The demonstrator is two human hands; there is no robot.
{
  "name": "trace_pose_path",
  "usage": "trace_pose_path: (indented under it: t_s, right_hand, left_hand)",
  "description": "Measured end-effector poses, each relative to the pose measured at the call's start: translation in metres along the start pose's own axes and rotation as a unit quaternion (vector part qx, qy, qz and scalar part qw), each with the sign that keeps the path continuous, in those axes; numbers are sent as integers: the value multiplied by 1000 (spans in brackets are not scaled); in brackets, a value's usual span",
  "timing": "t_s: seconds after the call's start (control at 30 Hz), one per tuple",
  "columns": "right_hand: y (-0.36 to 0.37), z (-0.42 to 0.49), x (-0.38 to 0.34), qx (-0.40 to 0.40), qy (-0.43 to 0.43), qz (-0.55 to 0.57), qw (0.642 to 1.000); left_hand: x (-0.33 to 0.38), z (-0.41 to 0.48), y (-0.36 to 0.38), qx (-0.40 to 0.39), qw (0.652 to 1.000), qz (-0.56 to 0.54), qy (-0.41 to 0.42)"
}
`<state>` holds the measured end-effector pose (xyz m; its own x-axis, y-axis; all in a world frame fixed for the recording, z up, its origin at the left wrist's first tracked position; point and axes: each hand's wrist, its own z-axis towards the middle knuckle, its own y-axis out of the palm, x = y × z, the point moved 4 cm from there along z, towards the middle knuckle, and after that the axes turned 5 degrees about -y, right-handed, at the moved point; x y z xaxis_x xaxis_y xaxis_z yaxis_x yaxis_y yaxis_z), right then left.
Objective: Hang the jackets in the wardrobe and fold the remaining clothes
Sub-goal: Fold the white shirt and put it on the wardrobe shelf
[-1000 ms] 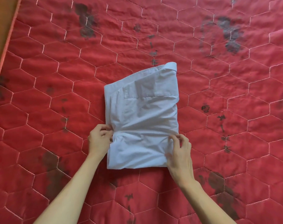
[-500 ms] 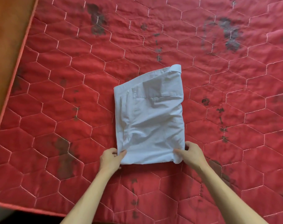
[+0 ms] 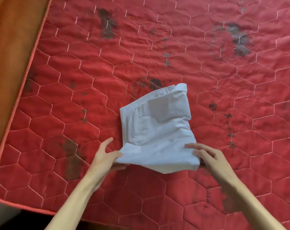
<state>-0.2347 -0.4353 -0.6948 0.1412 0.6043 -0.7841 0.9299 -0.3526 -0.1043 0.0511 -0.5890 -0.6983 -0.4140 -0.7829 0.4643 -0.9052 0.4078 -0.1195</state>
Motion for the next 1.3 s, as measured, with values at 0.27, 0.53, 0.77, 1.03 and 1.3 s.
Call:
trace_pose_path:
  t_s: [0.27, 0.53, 0.77, 1.03, 1.3]
  right_hand:
    - [-7, 96, -61, 9, 17, 176, 984]
    - [0, 178, -45, 112, 2, 54, 992]
    - [54, 156, -48, 237, -308, -370, 844]
    - [62, 198, -2, 34, -304, -588, 749]
    - [32, 204, -11, 118, -234, -573, 777]
  left_hand:
    - [95, 47, 18, 38, 989, -96, 108]
    - [128, 103, 62, 134, 906, 198, 348]
    - [65, 132, 135, 147, 672, 566, 454]
    - [49, 155, 120, 206, 652, 590, 430]
    - [34, 150, 82, 286, 758, 519, 271]
